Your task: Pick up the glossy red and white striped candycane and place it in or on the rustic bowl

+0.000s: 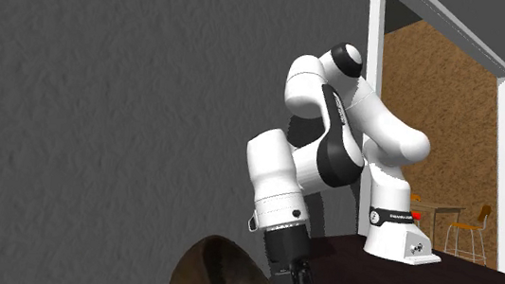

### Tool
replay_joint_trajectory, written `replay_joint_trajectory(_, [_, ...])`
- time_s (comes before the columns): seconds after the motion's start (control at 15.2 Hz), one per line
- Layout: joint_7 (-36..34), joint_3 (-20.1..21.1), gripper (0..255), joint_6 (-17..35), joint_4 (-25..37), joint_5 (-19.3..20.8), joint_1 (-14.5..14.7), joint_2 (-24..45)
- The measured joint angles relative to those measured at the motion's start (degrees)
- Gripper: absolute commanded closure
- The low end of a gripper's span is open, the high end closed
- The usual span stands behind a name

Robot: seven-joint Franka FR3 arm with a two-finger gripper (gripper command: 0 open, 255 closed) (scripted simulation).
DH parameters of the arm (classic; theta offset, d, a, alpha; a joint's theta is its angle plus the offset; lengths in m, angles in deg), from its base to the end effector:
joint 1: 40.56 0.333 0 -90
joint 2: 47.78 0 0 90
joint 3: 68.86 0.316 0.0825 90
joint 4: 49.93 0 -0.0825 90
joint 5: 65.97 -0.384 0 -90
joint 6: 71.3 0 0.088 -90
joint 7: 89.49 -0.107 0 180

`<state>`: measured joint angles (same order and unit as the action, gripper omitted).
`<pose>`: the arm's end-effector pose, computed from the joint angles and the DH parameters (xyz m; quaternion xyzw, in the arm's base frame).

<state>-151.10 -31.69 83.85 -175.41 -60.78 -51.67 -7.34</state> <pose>0.4769 0.2614 0.1227 -0.9318 0.3121 0.1410 0.1199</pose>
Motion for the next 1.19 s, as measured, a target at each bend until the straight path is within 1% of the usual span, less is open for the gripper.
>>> replay_joint_trajectory(0.73, [-0.1, 0.1, 255, 0.0, 0.1, -0.2, -0.4, -0.5])
replay_joint_trajectory(1.19, [0.3, 3.5, 255, -3.5, -1.4, -2.3, -3.5, -4.9])
